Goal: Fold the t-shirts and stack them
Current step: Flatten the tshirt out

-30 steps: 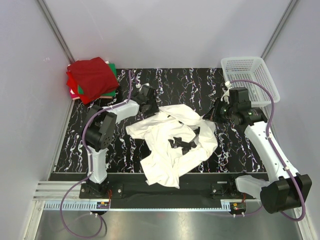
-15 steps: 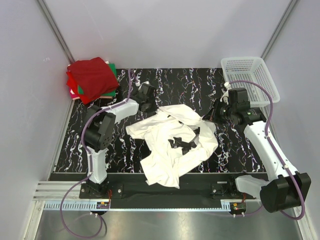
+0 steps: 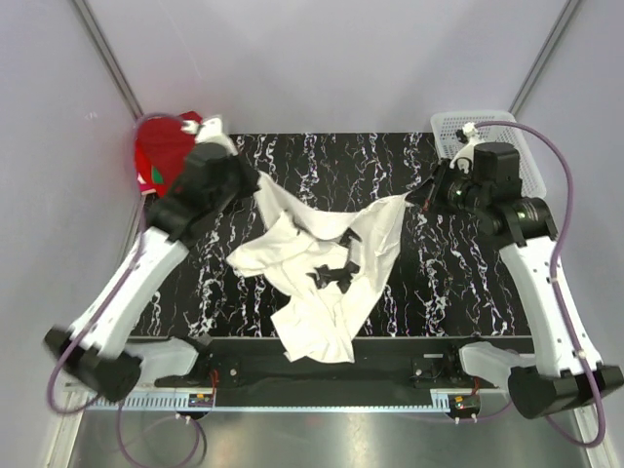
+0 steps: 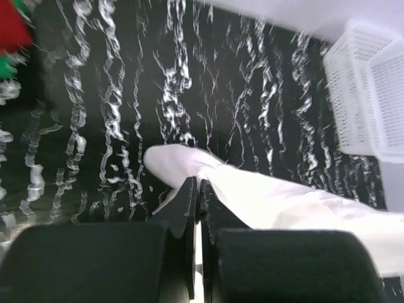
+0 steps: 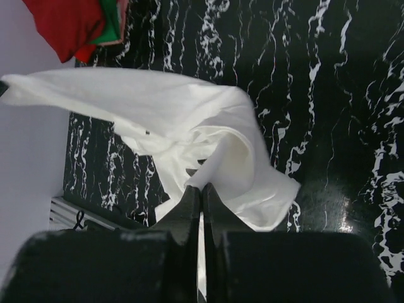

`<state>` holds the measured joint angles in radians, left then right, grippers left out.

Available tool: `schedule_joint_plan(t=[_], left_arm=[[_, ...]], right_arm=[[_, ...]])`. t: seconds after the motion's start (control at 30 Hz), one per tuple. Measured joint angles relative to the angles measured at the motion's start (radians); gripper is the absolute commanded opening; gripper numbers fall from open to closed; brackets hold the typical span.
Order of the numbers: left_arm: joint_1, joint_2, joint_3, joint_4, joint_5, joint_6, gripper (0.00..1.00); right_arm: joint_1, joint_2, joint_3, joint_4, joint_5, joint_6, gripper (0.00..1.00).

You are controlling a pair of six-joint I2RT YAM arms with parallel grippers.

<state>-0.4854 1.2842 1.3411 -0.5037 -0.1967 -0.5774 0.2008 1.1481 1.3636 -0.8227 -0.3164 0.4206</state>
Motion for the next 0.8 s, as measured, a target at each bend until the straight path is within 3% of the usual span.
schedule_joint_plan(t=[0.13,0.4,0.6,0.8], left_arm=[[0.001,-0.207,0.109,-0.155,-0.059,0.068,0.0],[0.003,-0.434,0.389,-0.362,-0.076,0.224,0.0],[0.003,-0.614,0.452,-0.422,-0.024,0.301,0.0],[0.003,-0.731,0.529,-0.416,0.053,0.355,0.0]], right_arm=[[0.0,-0.051,0.171,-0.055,0.032,-0.023,0.0],[0.0,-0.246,0.408,-0.086,0.106,-0.059,0.0],[0.002,-0.433,0.464,-0.035,0.169,-0.091,0.0],[0.04,-0.509,0.55,0.024,0.163,-0.159,0.0]])
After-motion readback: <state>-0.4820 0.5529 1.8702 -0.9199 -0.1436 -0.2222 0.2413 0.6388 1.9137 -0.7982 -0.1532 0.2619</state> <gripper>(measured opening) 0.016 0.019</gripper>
